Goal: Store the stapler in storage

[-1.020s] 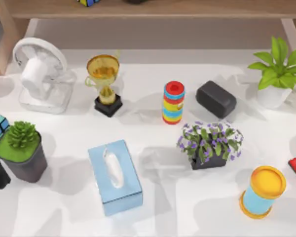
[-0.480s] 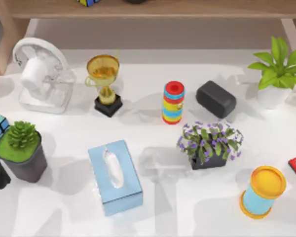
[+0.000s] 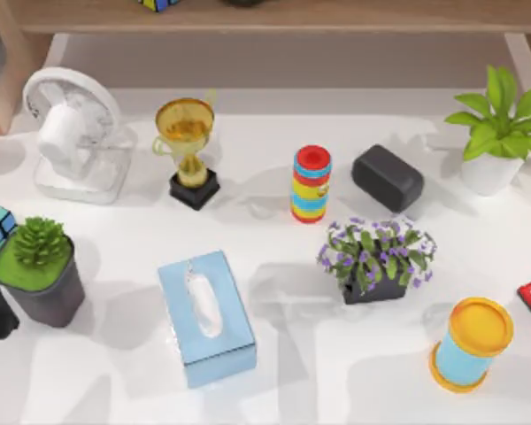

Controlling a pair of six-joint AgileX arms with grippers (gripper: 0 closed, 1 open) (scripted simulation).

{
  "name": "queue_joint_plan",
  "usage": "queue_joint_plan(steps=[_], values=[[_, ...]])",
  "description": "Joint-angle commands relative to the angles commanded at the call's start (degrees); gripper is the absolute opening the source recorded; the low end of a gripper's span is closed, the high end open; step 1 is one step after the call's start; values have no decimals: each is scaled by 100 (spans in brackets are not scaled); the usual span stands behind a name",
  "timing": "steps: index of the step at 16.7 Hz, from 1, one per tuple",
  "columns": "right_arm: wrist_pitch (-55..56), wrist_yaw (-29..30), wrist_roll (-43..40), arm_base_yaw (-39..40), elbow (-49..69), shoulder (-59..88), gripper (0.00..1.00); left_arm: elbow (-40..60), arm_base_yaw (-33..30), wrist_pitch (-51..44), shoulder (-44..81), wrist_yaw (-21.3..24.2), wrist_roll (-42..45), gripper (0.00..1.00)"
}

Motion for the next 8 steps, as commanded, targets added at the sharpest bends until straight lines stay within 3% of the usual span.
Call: queue_joint_plan(steps=[4, 8], values=[[-25, 8, 0, 8, 46, 21, 100, 0, 0, 0, 0, 0, 0, 100], [-25, 8, 0, 8, 46, 21, 70, 0, 0, 0, 0, 0, 0, 100]])
